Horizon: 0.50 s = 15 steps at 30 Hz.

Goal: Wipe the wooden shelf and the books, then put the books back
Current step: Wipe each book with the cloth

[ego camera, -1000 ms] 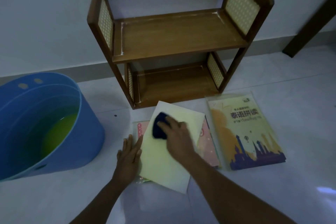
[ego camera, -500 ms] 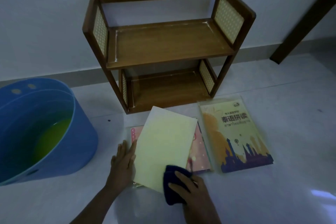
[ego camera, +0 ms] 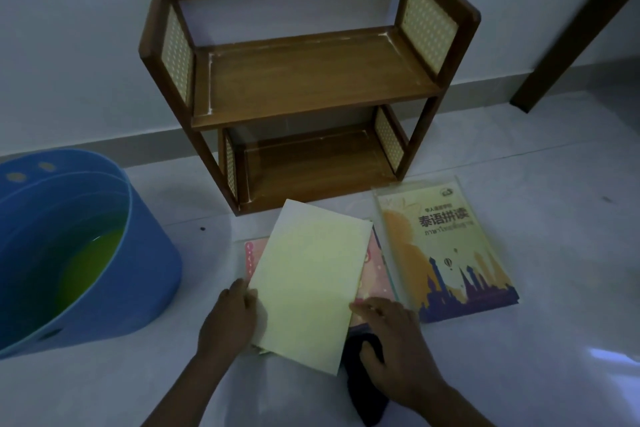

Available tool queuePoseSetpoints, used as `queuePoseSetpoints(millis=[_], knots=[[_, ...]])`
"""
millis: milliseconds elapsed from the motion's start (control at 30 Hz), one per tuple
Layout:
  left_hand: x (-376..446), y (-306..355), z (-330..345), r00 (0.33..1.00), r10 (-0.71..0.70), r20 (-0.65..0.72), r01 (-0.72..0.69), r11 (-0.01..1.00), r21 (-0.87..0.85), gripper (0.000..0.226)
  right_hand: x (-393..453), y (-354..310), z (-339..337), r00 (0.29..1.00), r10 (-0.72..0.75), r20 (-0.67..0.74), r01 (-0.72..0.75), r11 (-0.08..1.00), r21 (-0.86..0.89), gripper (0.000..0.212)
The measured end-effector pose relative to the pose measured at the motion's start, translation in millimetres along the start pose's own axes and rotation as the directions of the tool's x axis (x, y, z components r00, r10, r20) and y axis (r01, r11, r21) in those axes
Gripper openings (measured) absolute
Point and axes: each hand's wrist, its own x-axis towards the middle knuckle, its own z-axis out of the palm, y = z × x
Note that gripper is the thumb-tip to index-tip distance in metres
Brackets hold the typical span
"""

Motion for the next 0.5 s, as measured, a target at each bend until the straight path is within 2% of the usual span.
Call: queuePoseSetpoints(millis=[133,267,367,433,500], knots=[[0.7,13.1,-22.9,0.984,-0.131,0.118,0.153,0.967,-0.202,0.043,-5.0,-3.8,17.8,0.997,0.048,0.056,-0.051,0.997,0.053,0.053],[-1.5,39.2,-61.7,0.94,-0.107,0.323,0.206,0.934,-0.292,0.04,-3.6,-2.4,18.5,0.993,0.117,0.0,-0.117,0.992,0.042,0.071],[1.0,54.1,-83.6,0.897,-0.154,0.414,0.352,0.814,-0.463,0.035,9.0,-6.9,10.7,0.989,0.133,-0.06,-0.129,0.99,0.059,0.08],[0.4,63.0,-95.7,0.885,-0.143,0.443,0.4,0.72,-0.567,0.031,25.0,-10.7,3.3,0.983,0.127,-0.131,-0.112,0.987,0.116,0.069],[-0.7,64.4,-103.6,0.892,-0.079,0.446,0.382,0.658,-0.649,0.029,42.8,-9.9,-3.2,0.971,0.047,-0.233,-0.016,0.991,0.135,0.058]])
